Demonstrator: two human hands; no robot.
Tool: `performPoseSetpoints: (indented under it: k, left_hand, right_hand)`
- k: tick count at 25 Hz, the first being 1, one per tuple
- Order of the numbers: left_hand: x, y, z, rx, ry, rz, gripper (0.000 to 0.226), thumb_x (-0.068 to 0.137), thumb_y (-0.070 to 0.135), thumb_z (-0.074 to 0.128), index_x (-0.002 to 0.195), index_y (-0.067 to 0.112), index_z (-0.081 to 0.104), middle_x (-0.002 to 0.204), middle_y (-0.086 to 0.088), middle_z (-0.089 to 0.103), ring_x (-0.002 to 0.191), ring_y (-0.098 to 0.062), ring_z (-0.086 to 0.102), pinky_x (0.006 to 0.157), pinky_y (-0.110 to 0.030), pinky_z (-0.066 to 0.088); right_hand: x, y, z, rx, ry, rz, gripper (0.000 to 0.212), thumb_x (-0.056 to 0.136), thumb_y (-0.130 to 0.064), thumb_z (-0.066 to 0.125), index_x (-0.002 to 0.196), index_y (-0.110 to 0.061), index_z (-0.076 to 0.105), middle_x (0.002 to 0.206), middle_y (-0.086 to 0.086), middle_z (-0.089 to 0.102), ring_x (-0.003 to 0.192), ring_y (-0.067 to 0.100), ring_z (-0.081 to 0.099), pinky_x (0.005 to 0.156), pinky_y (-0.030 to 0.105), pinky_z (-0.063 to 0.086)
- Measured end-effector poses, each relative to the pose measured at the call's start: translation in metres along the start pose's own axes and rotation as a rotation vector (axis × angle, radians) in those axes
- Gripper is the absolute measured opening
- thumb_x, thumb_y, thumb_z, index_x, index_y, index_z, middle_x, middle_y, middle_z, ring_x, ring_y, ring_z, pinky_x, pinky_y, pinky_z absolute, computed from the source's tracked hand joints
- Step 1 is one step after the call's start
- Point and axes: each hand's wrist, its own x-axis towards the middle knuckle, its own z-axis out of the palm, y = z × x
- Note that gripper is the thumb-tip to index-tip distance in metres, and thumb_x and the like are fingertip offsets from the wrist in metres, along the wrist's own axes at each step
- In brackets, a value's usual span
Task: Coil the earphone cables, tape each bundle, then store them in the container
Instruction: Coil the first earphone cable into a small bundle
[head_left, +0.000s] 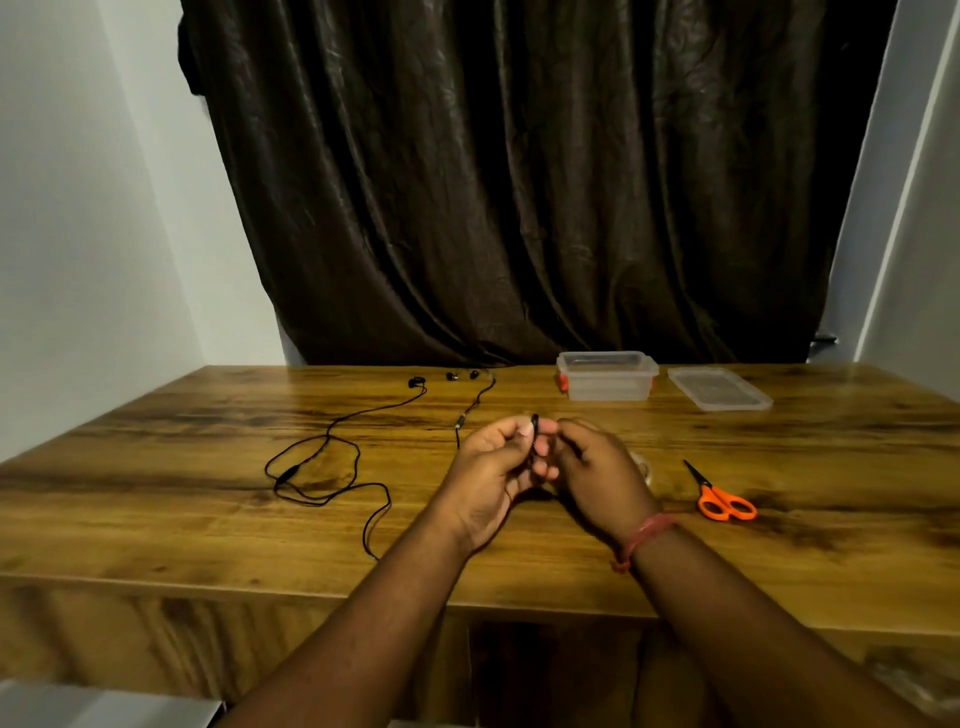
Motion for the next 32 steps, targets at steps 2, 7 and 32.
performPoseSetpoints:
  k: [2, 7, 32]
  left_hand:
    - [0.0, 0.005, -0.003, -0.169, 0.051, 0.031, 0.025, 0.101, 0.003, 0.039, 0.104, -0.002, 0.063, 0.074, -0.007, 0.058, 0.066, -0.016, 0.065, 0.072, -0.031, 0.059]
    - [0.003, 0.011, -0.006, -0.246, 0.202, 0.099, 0.022, 0.101, 0.001, 0.04, 0.106, -0.003, 0.06, 0.081, -0.013, 0.066, 0.085, -0.026, 0.073, 0.079, -0.034, 0.06]
    - [-0.002, -0.011, -0.003, 0.222, -0.144, -0.079, 0.027, 0.1, 0.012, 0.044, 0.082, 0.006, 0.063, 0.06, -0.002, 0.052, 0.049, -0.012, 0.048, 0.057, -0.029, 0.052]
  right_hand:
    - [-0.004, -0.003, 0.008, -0.103, -0.113, -0.08, 0.017, 0.093, -0.014, 0.058, 0.1, -0.025, 0.068, 0.101, -0.003, 0.069, 0.092, 0.016, 0.063, 0.081, 0.038, 0.052]
    - [-0.011, -0.009, 0.009, -0.291, -0.211, -0.145, 0.019, 0.096, -0.039, 0.052, 0.11, -0.03, 0.061, 0.096, 0.001, 0.072, 0.082, 0.019, 0.065, 0.071, 0.037, 0.053]
    - [-0.003, -0.004, -0.015, 0.357, 0.153, 0.132, 0.018, 0.1, -0.012, 0.051, 0.089, -0.022, 0.062, 0.078, 0.0, 0.054, 0.052, 0.011, 0.054, 0.052, 0.029, 0.046]
